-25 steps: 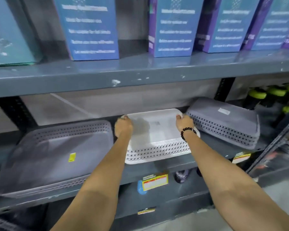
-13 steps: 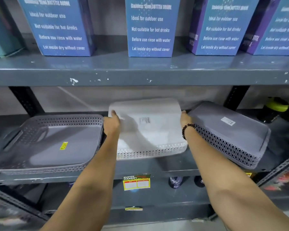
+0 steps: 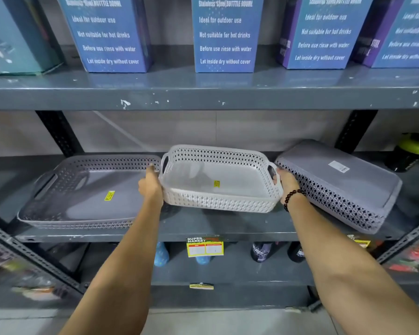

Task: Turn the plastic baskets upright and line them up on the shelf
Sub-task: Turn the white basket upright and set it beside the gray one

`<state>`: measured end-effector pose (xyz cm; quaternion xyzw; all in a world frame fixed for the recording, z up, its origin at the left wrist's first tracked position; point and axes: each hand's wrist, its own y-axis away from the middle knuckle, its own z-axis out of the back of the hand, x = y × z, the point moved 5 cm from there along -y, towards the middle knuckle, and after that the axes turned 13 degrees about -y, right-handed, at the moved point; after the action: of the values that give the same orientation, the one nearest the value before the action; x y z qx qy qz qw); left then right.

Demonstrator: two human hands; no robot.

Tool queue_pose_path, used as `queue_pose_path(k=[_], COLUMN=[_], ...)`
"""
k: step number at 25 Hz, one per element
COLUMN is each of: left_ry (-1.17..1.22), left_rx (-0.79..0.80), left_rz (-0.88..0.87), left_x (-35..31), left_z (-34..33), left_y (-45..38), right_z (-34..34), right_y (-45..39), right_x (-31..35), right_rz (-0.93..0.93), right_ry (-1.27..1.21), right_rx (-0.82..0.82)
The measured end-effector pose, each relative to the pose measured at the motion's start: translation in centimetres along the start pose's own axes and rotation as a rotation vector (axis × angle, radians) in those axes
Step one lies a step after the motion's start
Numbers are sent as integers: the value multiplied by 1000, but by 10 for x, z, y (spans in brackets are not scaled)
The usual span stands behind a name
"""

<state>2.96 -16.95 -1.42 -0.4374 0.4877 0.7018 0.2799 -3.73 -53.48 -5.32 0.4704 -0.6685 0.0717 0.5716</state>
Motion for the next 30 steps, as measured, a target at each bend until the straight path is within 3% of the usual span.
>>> queue_pose_path(k=[3,8,16,22,26,30], left_ry=[-275,-601,-650,-745,-745,-822], left_rx=[-63,-170,-206,-291,-247,-78], left_rz=[-72,-185,-222,-407,-582,-748], left_x=[12,23,32,24,1,-21], left_z=[5,6,8,7,-9,-66], left_y=[10,21,21,38,55,78], right_z=[9,13,12,12,5,16], right_y=[-7,-7,4,13,39,64], right_x=[-4,-16,-20,-14,7,39], right_rz=[92,143,186,192,420,586], right_ry=[417,295,314,398,468,533], right_rx=[-64,-23,-38,-134,-205,-259])
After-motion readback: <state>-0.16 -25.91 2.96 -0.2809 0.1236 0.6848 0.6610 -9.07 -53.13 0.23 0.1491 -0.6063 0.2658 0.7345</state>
